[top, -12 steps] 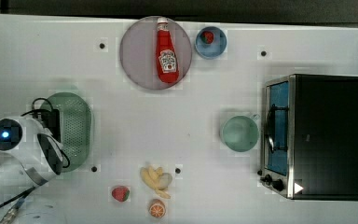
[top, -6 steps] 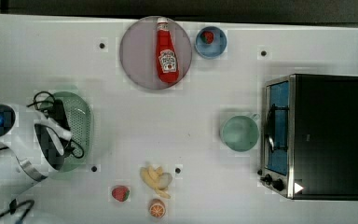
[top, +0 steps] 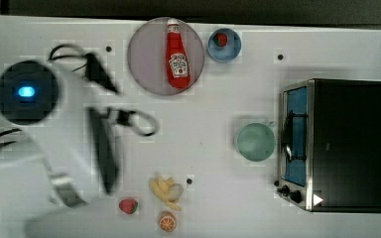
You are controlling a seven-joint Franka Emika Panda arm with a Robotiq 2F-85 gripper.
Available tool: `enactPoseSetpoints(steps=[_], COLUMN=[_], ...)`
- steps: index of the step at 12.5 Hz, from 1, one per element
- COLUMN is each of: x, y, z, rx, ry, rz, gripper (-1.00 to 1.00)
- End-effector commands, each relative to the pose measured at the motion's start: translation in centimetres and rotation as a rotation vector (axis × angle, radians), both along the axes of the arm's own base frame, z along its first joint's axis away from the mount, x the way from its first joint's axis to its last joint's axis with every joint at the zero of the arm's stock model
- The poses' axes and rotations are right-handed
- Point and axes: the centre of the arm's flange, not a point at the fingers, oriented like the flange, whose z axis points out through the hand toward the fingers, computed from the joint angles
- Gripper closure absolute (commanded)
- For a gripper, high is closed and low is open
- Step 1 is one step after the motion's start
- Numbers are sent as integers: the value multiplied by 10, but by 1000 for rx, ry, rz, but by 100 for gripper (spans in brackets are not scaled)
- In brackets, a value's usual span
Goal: Drag strainer right to left.
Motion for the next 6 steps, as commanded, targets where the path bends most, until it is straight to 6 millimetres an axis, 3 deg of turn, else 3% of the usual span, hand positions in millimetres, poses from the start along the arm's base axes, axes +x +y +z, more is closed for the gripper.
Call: enactPoseSetpoints(steps=[1, 3, 6], x=[1, -19, -41], y=[-164, -221, -245], z=[38, 61, 85], rx=[-45, -117, -120], ry=[12, 35, 22], rz=[77, 91, 119], gripper=[-100, -100, -100])
